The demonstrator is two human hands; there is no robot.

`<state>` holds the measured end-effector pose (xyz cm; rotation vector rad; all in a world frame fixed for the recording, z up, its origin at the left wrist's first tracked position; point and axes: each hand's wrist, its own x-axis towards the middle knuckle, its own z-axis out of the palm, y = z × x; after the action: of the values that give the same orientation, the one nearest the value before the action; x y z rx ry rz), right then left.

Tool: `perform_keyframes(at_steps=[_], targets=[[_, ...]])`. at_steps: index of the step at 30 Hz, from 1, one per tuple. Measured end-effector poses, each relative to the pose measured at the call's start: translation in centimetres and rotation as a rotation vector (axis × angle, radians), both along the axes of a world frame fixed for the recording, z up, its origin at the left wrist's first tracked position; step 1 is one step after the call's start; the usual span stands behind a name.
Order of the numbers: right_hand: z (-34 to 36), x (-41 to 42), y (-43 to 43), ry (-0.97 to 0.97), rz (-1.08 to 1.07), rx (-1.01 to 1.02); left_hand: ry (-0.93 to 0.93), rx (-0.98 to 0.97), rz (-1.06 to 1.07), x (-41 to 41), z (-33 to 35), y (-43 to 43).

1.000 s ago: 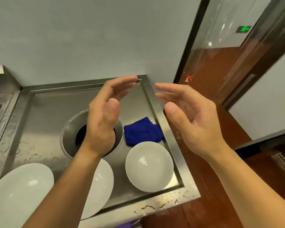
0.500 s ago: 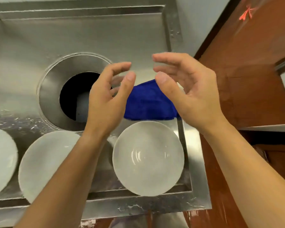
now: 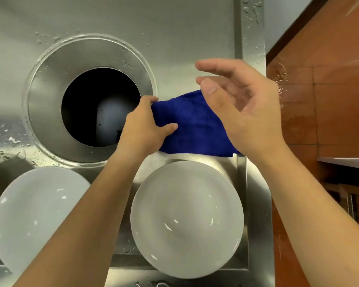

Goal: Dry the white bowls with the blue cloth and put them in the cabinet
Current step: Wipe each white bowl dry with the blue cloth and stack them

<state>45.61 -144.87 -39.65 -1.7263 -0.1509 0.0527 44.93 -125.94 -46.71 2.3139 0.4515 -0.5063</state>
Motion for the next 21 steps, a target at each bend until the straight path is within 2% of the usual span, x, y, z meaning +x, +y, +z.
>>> perform_keyframes(at_steps=[4,12,18,21], targets=[[-0.3,0.2,-0.3,0.015,-0.014,-0.002,0.041,-0.058,0.008,0.8,0.6,-0.1],[2.5,-1.3,-0.5,-0.008,0.011,-0.089,-0.219,-0.569,0.121,-0.7,10.2,-1.7],[9.4,-4.3,-1.1,-0.256,0.229,-0.253,-0.443,-0.851,0.336,-2.0,20.9,-2.3],[12.4,-5.9,-0.5,-0.423,0.2,-0.298,-0.459,-0.961,0.343,-4.0,25.2,-2.7]])
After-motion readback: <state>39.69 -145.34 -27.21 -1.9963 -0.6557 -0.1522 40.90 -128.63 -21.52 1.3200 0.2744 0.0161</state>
